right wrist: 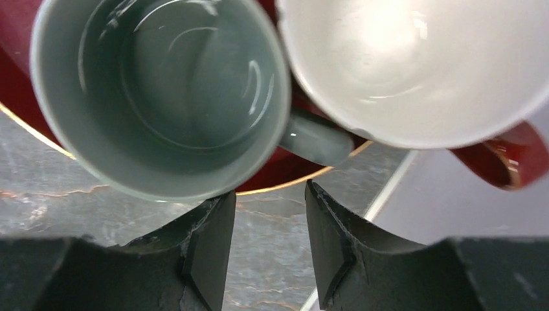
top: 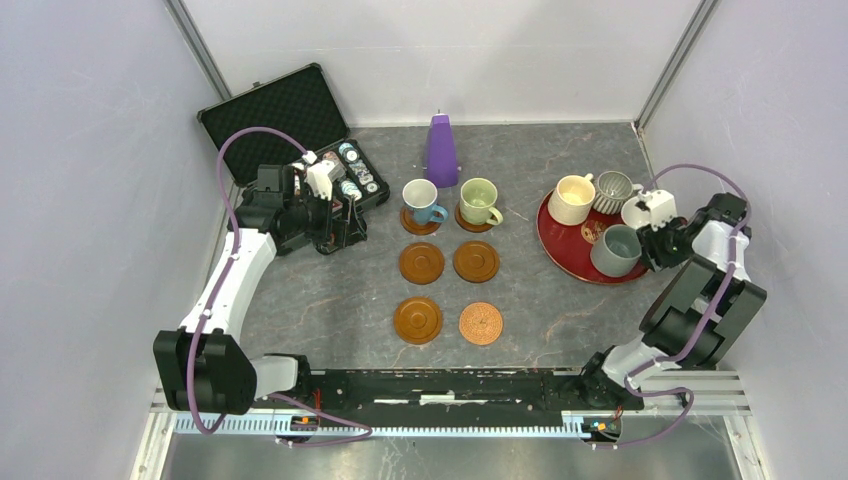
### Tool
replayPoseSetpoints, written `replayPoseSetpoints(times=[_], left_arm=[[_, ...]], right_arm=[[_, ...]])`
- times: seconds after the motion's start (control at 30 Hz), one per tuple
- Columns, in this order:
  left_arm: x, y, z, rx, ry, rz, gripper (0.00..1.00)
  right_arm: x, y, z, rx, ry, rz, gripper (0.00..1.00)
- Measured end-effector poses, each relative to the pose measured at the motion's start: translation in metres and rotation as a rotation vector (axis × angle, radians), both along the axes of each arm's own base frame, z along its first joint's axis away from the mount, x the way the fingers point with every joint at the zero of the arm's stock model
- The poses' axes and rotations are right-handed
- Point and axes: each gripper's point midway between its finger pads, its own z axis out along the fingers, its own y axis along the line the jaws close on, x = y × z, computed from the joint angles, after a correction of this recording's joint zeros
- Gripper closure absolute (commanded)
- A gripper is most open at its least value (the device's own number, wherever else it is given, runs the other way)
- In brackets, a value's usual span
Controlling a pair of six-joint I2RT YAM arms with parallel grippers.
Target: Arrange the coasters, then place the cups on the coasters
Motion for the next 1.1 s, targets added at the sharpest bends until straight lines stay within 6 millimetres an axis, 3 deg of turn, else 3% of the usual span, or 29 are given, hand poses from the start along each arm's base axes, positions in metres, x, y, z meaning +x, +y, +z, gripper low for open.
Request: replayPoseSetpoints(times=[0.17, 0.43, 0.57, 0.77, 0.97, 1.1], left_arm=[[0.0, 0.0, 0.0, 0.0, 0.0, 0.0, 0.0], [0.0, 0.0, 0.0, 0.002, -0.001, 0.002, 0.0], [0.0, 0.001, 0.0, 0.003, -0.001, 0.002, 0.0], [0.0, 0.0, 0.0, 0.002, -0.001, 0.002, 0.0], [0.0, 0.0, 0.0, 0.002, 0.0, 0.002, 0.0], [0.0, 0.0, 0.0, 0.002, 0.0, 0.001, 0.0]], right_arm=[[-0.007, 0.033, -0.009, 0.051, 0.021, 0.035, 0.49], [0.012, 0.099, -0.004, 0.125, -0.001, 0.155, 0.47], [0.009, 0.116, -0.002, 0.17, 0.008, 0.19, 0.42], [0.0, 0.114, 0.014, 0.162, -0.004, 0.223, 0.32], [-0.007, 0.083, 0.031, 0.113, -0.002, 0.214, 0.21], [-0.004, 0.065, 0.028, 0.083, 0.024, 0.208, 0.18]])
